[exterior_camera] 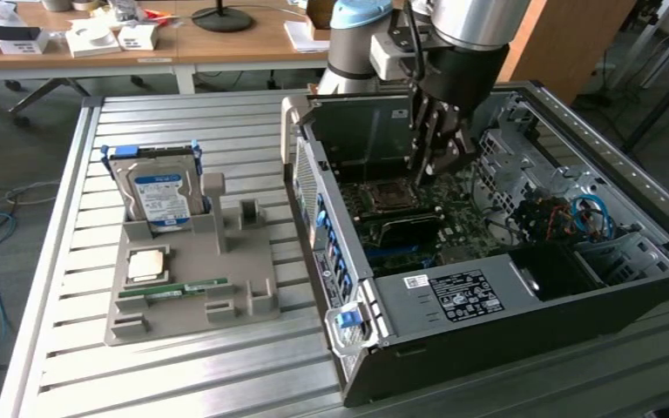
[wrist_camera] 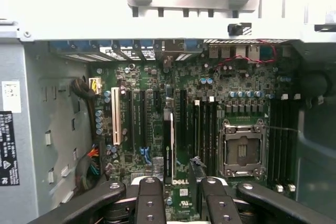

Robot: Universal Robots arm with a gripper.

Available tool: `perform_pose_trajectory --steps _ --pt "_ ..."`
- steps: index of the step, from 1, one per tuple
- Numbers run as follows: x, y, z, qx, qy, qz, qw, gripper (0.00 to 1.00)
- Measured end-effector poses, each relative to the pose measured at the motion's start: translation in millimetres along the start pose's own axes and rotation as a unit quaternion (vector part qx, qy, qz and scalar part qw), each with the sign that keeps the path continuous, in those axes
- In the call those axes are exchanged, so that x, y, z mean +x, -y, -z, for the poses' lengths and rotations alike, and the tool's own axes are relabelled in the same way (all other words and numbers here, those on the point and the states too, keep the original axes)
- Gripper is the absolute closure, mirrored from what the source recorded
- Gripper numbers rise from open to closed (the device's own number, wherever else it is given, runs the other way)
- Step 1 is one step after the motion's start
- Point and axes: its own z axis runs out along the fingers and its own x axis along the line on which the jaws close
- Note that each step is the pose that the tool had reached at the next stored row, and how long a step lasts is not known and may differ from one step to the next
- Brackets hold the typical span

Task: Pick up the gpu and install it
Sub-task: 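Insert the gpu into the slot, then press down on the gpu until it lock into place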

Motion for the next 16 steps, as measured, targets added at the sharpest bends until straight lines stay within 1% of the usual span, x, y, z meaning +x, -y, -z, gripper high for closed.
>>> perform_pose_trajectory --steps 2,16 --pt "-0.1 0.1 3.0 0.0 -0.0001 0.0 1.0 0.67" --pt "-0.1 0.1 3.1 0.0 0.0 0.0 1.0 0.67"
